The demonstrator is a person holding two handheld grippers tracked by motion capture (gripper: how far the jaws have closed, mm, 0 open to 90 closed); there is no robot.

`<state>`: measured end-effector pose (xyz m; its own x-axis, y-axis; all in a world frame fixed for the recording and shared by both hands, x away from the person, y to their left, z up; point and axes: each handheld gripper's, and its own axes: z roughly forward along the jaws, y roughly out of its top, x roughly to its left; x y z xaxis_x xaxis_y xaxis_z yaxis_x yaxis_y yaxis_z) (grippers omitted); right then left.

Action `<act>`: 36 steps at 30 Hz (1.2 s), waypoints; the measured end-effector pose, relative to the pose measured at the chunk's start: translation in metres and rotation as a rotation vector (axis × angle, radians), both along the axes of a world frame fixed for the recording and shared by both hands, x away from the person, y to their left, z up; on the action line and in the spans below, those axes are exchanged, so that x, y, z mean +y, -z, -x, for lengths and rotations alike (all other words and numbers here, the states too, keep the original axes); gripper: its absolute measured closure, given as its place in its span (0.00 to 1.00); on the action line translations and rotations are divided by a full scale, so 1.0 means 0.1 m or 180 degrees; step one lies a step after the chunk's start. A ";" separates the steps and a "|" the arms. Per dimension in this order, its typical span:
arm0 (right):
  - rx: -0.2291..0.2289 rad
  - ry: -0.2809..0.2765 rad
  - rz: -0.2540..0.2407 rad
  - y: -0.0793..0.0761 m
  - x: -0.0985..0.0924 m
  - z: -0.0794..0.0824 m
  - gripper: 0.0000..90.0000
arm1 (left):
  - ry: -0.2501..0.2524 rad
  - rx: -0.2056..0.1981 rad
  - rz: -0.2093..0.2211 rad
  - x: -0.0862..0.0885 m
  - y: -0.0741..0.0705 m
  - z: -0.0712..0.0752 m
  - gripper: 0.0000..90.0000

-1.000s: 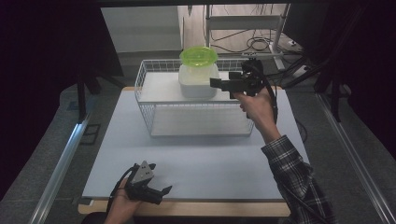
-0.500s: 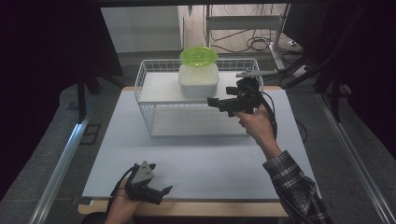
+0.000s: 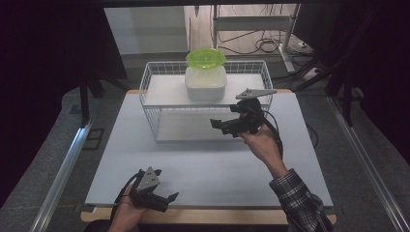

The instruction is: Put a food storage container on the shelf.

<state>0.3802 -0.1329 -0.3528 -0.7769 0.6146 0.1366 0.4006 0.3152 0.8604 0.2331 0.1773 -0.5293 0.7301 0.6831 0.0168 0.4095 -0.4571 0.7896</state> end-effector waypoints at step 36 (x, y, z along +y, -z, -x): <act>-0.0153 0.0020 0.0294 0.79 -0.13 0.43 0.04 | 0.0032 0.0010 -0.0024 0.00 0.00 0.01 0.02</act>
